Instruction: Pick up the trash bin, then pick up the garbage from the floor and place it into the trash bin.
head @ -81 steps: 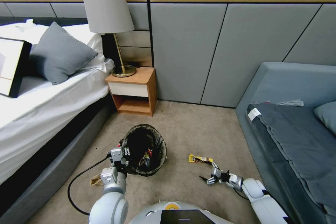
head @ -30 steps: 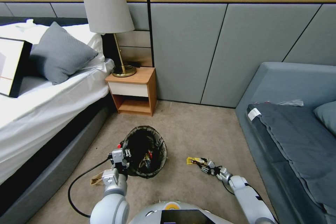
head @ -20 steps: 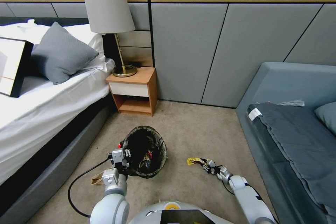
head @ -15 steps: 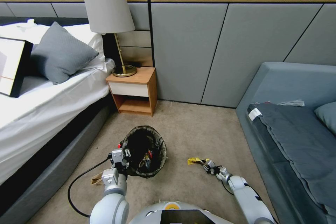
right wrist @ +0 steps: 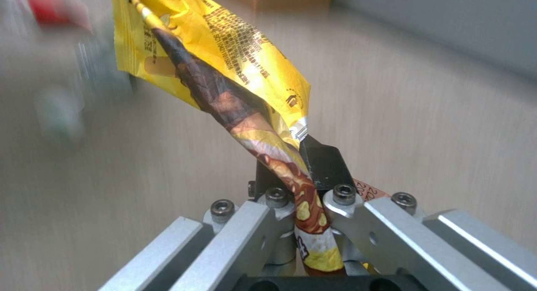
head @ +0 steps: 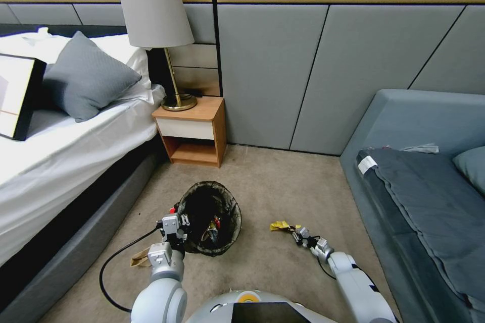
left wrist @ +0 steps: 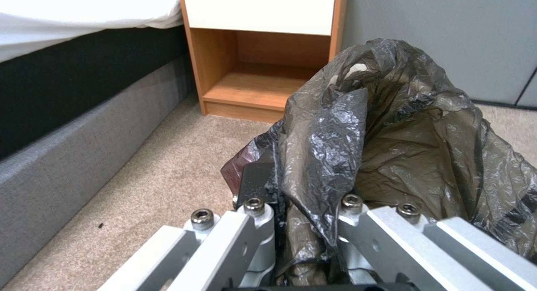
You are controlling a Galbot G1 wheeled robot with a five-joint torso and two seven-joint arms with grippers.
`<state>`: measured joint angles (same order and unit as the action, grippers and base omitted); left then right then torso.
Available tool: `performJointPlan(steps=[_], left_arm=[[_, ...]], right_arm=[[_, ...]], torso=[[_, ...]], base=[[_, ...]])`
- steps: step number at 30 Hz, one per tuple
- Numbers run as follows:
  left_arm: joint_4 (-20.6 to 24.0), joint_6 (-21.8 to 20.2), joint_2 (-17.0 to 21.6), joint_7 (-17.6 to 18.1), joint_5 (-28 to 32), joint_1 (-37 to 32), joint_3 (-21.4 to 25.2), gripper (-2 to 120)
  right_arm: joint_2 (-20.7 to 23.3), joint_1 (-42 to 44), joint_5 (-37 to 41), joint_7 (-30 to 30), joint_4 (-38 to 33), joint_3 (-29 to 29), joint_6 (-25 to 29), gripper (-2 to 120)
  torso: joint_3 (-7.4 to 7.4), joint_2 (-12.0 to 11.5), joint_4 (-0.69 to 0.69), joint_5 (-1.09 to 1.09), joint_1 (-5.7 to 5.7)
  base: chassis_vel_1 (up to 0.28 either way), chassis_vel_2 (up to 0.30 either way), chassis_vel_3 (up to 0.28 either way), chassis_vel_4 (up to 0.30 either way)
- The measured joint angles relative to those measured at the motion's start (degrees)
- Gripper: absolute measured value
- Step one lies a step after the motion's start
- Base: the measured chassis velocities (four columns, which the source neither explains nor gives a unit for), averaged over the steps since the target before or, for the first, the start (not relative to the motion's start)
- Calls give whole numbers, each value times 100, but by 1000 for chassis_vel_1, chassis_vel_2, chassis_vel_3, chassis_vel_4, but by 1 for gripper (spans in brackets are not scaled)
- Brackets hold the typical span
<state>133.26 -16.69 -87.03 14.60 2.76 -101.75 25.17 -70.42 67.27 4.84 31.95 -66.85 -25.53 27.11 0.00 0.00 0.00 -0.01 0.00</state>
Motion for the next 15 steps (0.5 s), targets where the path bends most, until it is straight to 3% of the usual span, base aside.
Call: performJointPlan(steps=[3, 5, 6, 8, 15], left_arm=[[-5, 0, 2, 0, -4, -3, -5, 6], [-50, 1, 9, -4, -29, -15, -58, 6], [-50, 1, 9, -4, -29, -15, -58, 6], [-57, 2, 12, -7, -43, -23, -121, 6], [-44, 1, 40, -26, -49, -28, -146, 6]], right_arm=[[8, 80, 51, -55, -248, 22, -46, 0], [61, 484, 398, -408, -1652, 199, -267, 0], [61, 484, 398, -408, -1652, 199, -267, 0], [94, 709, 881, -639, -2911, 513, -361, 0], [224, 937, 1444, -583, -4267, 1056, -641, 0]], torso=[[0, 0, 0, 0, 0], [0, 0, -1, -2, 0], [0, 0, -1, -2, 0], [0, 0, 0, -2, 0], [0, 0, -1, 0, 0]], base=[[0, 0, 0, 0], [0, 0, 0, 0], [0, 0, 0, 0], [0, 0, 0, 0], [0, 0, 0, 0]])
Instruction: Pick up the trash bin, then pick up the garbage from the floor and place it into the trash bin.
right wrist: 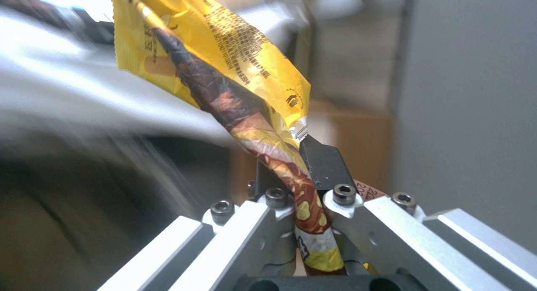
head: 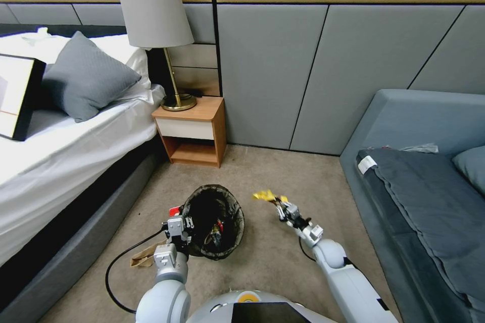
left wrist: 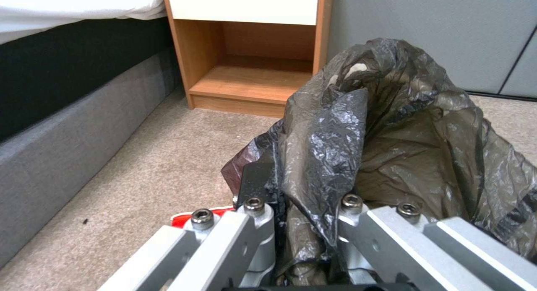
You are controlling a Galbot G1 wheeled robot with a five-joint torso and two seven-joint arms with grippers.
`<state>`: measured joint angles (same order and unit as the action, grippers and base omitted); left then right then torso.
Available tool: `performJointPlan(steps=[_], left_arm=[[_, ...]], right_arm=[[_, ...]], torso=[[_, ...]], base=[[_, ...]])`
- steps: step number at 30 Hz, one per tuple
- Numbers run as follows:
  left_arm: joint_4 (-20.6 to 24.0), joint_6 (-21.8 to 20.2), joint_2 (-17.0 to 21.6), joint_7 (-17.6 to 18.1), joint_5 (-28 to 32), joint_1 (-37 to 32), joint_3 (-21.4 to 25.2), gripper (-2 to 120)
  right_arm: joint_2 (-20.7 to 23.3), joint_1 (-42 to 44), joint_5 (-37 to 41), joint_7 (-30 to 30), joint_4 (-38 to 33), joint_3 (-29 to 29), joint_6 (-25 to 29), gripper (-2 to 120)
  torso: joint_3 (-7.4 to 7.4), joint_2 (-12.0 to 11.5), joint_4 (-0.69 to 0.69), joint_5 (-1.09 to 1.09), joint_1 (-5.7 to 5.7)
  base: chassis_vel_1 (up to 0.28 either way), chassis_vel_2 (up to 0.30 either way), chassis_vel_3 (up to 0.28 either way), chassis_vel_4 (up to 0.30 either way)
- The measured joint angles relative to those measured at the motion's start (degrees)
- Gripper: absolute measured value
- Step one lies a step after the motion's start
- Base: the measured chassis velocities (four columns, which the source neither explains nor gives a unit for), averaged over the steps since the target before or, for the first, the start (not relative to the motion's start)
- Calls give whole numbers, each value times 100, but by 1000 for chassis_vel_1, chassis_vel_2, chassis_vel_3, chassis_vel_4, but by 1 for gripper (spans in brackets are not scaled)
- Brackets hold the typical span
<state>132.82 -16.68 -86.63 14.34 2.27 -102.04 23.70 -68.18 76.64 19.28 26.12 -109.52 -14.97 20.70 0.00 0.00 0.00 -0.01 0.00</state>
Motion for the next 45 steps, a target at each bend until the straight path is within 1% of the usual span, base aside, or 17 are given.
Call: performJointPlan(steps=[1, 2, 3, 5, 6, 7, 8, 11, 13, 17, 18, 21, 25, 29, 35, 41, 45], left_arm=[[4, 0, 6, -1, -1, -2, -1, 6], [20, -1, 17, -5, -16, -9, -17, 6], [26, -1, 18, -7, -27, -9, -31, 6], [27, -2, 19, -7, -30, -9, -37, 6], [30, -2, 19, -10, -49, -7, -64, 6], [32, -2, 19, -10, -55, -7, -71, 6], [32, -2, 19, -10, -55, -7, -71, 6], [35, -4, 13, -14, -91, 2, -110, 6], [35, -4, 8, -14, -98, 4, -119, 6], [42, -5, -12, -15, -119, 11, -144, 6], [44, -6, -19, -16, -132, 14, -156, 6], [44, -6, -20, -16, -143, 13, -166, 6], [44, -6, -23, -16, -149, 14, -178, 6], [42, -5, -36, -16, -167, 13, -235, 6], [43, -1, -39, -16, -168, 10, -239, 6], [52, 7, -41, -14, -170, -2, -250, 6], [52, 9, -39, -14, -170, -2, -247, 6]], right_arm=[[35, 15, 17, 26, -110, 65, -32, 0], [149, 41, 43, 45, -425, 300, -157, 0], [209, 45, 51, 16, -554, 442, -221, 0], [221, 45, 52, 7, -577, 470, -233, 0], [312, 40, 50, -105, -737, 721, -322, 0], [334, 36, 41, -146, -772, 803, -349, 0], [334, 36, 41, -146, -772, 803, -349, 0], [325, 19, -153, -223, -816, 1198, -431, 0], [291, 13, -218, -229, -785, 1278, -436, 0], [178, -13, -447, -236, -560, 1477, -434, 0], [108, -32, -518, -238, -385, 1563, -423, 0], [-13, -75, -575, -256, -123, 1633, -384, 0], [-69, -104, -592, -272, -3, 1662, -370, 0], [-221, -274, -623, -324, 389, 1689, -317, 0], [-278, -407, -609, -368, 596, 1689, -311, 0], [-347, -618, -613, -451, 1080, 1607, -237, 0], [-330, -617, -650, -467, 1143, 1531, -246, 2]], torso=[[0, 0, 0, 0, 0], [0, 0, 0, 0, 0], [0, 0, 1, 0, 0], [0, 0, 0, -1, 0], [0, 0, 0, 0, 0], [0, 0, 0, -1, 0], [0, 0, 0, -1, 0], [0, 0, 0, 0, 0], [0, 0, 1, 0, 0], [0, 0, 0, 0, 0], [0, 0, 0, 0, 0], [0, 0, 0, 0, 0], [0, 0, 0, 0, 0], [0, 0, 0, 0, 0], [0, 0, 0, 0, 0], [0, 0, 1, 0, 0], [0, 0, 0, 0, 0]], base=[[0, 0, 0, 0], [0, 0, 0, 0], [0, 0, 0, 0], [0, 0, 0, 0], [0, 0, 0, 0], [0, 0, 0, 0], [0, 0, 0, 0], [0, 0, 0, 0], [0, 0, 0, 0], [0, 0, 0, 0], [0, 0, 0, 0], [0, 0, 0, 0], [0, 0, 0, 0], [0, 0, 0, 0], [0, 0, 0, 0], [0, 0, 0, 0], [0, 0, 0, 0]])
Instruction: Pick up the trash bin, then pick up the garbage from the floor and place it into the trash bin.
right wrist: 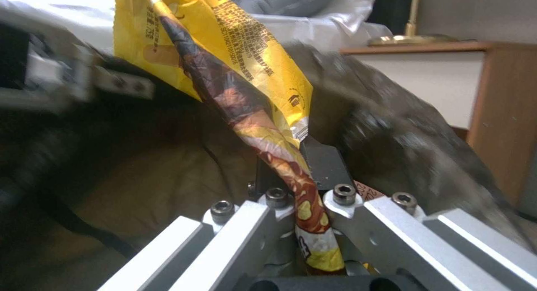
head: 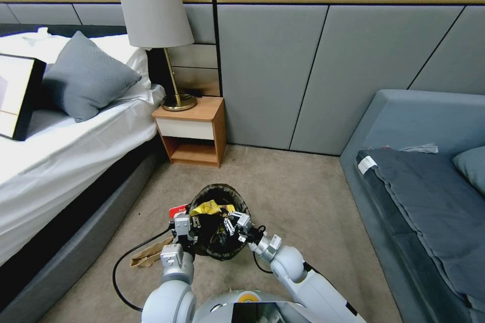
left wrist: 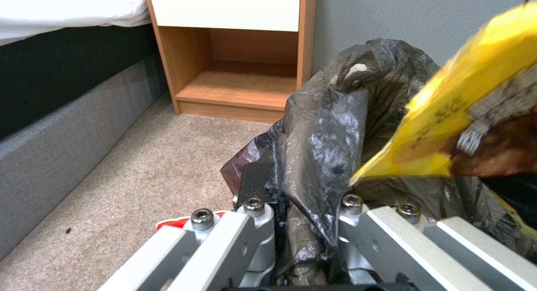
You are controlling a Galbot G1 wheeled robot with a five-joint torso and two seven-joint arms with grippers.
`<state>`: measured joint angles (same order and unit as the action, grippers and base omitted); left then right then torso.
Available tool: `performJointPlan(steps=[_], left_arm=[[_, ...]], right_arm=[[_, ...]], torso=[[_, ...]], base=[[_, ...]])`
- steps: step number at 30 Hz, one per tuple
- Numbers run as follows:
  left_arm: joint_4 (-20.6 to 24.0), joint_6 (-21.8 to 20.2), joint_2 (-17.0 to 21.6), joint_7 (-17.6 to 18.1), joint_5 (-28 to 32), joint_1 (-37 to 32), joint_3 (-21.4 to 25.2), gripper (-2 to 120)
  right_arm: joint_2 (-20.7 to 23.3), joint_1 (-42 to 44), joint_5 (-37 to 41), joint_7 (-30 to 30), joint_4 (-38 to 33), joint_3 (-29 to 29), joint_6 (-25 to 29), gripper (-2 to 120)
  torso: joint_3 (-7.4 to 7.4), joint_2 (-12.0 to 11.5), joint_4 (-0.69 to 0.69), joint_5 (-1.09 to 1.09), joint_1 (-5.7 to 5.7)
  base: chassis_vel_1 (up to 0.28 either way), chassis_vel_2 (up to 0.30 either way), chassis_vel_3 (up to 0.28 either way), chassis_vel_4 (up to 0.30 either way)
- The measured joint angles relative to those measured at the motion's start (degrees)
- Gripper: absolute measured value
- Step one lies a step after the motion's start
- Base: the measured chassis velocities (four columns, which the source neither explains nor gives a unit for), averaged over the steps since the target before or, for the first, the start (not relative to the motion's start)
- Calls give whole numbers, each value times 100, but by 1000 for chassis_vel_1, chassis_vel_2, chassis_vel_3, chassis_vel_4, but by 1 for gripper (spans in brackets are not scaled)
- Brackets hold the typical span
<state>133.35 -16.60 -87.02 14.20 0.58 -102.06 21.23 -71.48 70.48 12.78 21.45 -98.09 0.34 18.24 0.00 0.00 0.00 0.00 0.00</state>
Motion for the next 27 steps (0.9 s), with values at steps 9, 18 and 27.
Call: performJointPlan(steps=[9, 18, 27], left_arm=[[-10, 0, -5, 2, 0, 20, -22, 6], [-9, 0, 0, 2, 9, 12, 0, 6], [6, 0, 2, 5, 13, 0, -28, 6]], right_arm=[[12, 49, -53, -21, -27, -34, 2, 32], [78, 128, -87, 1, -80, -79, 17, 61], [150, 284, -116, 65, -200, -149, 25, 97]], torso=[[0, 0, 0, 0, 0], [0, 0, 0, 0, 0], [0, 0, 0, 0, 0]], base=[[0, 0, 0, 0], [0, 0, 0, 0], [0, 0, 0, 0]])
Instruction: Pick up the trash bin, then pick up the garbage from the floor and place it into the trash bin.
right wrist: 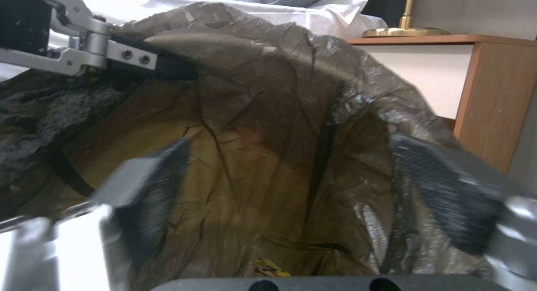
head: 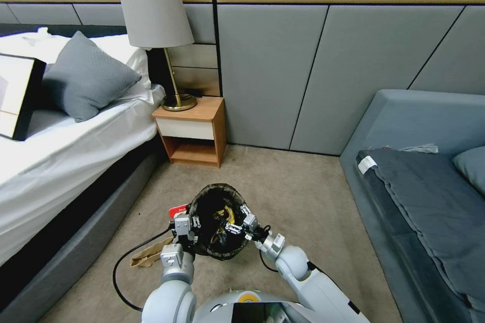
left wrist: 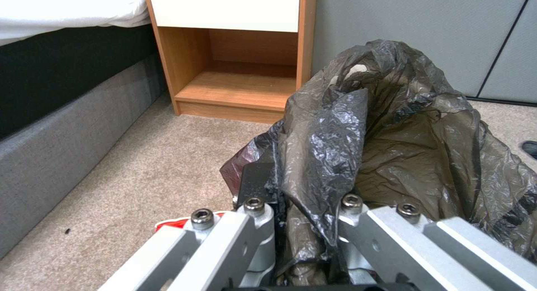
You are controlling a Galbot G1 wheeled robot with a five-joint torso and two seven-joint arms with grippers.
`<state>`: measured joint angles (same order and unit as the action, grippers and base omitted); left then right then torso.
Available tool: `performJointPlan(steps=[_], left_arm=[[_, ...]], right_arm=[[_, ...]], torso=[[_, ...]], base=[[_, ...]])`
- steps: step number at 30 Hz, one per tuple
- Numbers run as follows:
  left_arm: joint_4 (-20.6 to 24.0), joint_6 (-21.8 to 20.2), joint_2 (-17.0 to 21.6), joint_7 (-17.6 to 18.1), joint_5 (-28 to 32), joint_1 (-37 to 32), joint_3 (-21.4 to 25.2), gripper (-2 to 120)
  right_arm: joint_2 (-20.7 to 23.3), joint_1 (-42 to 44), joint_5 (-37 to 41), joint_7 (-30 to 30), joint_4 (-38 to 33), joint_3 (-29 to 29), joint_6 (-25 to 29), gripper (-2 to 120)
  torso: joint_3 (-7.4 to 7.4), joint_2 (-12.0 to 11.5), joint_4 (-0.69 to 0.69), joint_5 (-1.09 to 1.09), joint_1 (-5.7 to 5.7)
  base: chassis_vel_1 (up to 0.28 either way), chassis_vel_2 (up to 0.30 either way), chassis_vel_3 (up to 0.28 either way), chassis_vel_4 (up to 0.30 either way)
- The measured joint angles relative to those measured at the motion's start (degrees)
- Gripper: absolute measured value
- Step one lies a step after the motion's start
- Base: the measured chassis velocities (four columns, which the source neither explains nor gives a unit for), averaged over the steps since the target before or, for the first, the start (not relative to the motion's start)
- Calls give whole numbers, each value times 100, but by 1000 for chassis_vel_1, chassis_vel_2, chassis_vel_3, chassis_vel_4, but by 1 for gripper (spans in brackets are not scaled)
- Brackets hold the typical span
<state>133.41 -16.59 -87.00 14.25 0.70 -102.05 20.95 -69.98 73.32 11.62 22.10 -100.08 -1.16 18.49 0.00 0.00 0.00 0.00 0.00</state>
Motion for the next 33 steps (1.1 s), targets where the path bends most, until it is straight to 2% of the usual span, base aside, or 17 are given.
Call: performJointPlan(steps=[6, 15, 17, 20, 21, 24, 29, 33], left_arm=[[17, 0, 6, 0, -2, -10, 5, 6], [-15, 0, 6, 0, 0, 4, 48, 6], [-21, 1, 5, 0, 3, 7, 71, 6], [-16, 1, -7, 15, 50, 25, 115, 6], [-16, 1, -7, 15, 50, 25, 115, 6], [-8, 0, -11, 19, 81, 46, 169, 6], [2, 7, -1, 12, 113, 52, 267, 6], [20, 9, 3, -28, 148, 94, 305, 6]], right_arm=[[42, 93, -48, 17, -175, -12, 1, 100], [66, 554, -407, -69, -1027, -234, 176, 100], [20, 633, -571, -277, -1219, -332, 180, 100], [-203, 928, -1027, -1101, -1671, -628, 108, 100], [-203, 928, -1027, -1101, -1671, -628, 108, 100], [-481, 1189, -1114, -1728, -1888, -881, 71, 100], [-813, 1605, -1252, -2160, -2038, -1338, 184, 100], [-859, 1796, -1348, -2434, -2017, -1549, 271, 100]], torso=[[0, 0, 0, 0, 0], [0, 0, 1, 0, 0], [0, 0, 1, 0, 0], [0, 0, 0, 0, 0], [0, 0, 0, 0, 0], [0, 0, 1, 0, 0], [0, 0, -1, 0, 0], [0, 0, 0, 0, 0]], base=[[0, 0, 0, 0], [0, 0, 0, 0], [0, 0, 0, 0], [0, 0, 0, 0], [0, 0, 0, 0], [0, 0, 0, 0], [0, 0, 0, 0], [0, 0, 0, 0]])
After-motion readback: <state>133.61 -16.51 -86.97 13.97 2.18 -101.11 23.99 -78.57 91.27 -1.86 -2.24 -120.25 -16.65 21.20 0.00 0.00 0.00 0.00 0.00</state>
